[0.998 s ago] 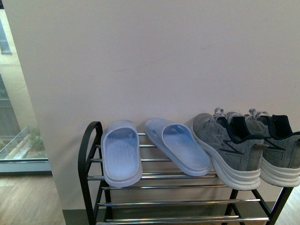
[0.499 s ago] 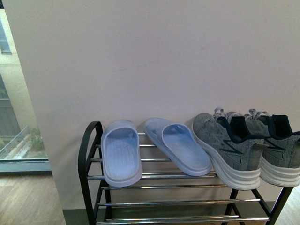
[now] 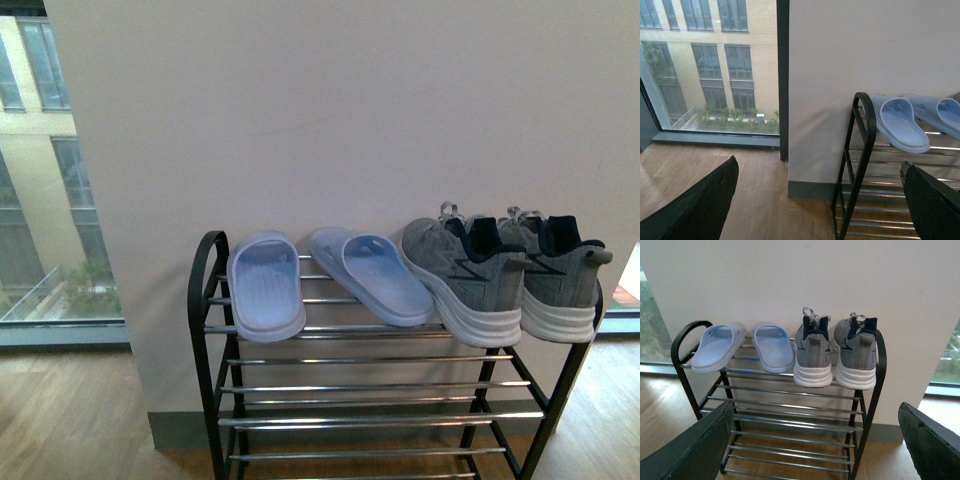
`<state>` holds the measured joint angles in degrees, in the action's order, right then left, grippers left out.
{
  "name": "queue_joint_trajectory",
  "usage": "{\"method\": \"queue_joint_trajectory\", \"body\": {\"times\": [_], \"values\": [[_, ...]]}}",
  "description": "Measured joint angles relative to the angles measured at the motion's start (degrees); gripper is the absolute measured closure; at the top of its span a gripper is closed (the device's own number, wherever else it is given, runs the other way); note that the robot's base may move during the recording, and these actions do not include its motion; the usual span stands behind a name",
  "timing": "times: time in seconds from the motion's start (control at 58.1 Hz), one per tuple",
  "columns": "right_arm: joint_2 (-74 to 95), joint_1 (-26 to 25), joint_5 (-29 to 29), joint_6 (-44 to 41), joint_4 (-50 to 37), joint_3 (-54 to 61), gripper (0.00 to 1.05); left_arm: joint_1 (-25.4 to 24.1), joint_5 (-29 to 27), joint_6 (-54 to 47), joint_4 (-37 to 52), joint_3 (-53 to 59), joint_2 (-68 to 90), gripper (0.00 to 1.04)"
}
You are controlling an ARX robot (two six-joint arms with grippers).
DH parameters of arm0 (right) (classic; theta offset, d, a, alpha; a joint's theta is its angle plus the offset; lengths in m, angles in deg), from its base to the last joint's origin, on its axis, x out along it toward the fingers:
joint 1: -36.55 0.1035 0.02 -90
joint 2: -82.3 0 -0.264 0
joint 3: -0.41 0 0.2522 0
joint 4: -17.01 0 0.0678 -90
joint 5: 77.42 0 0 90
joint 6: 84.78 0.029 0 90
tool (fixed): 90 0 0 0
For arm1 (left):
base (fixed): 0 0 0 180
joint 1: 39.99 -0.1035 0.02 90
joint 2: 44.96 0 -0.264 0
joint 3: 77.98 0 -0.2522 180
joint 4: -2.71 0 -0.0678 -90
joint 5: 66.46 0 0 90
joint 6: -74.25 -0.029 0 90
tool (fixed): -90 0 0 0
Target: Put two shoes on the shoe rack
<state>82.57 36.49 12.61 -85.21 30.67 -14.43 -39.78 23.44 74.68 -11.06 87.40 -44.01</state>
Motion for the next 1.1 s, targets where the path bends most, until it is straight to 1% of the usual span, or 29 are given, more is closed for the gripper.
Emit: {"method": "queue_joint_trajectory", "body": {"times": [1.101], "values": [[0.0,0.0,0.0,0.0,0.0,0.0,0.09,0.0,0.1,0.0,0.0,0.0,0.0,0.09]]}}
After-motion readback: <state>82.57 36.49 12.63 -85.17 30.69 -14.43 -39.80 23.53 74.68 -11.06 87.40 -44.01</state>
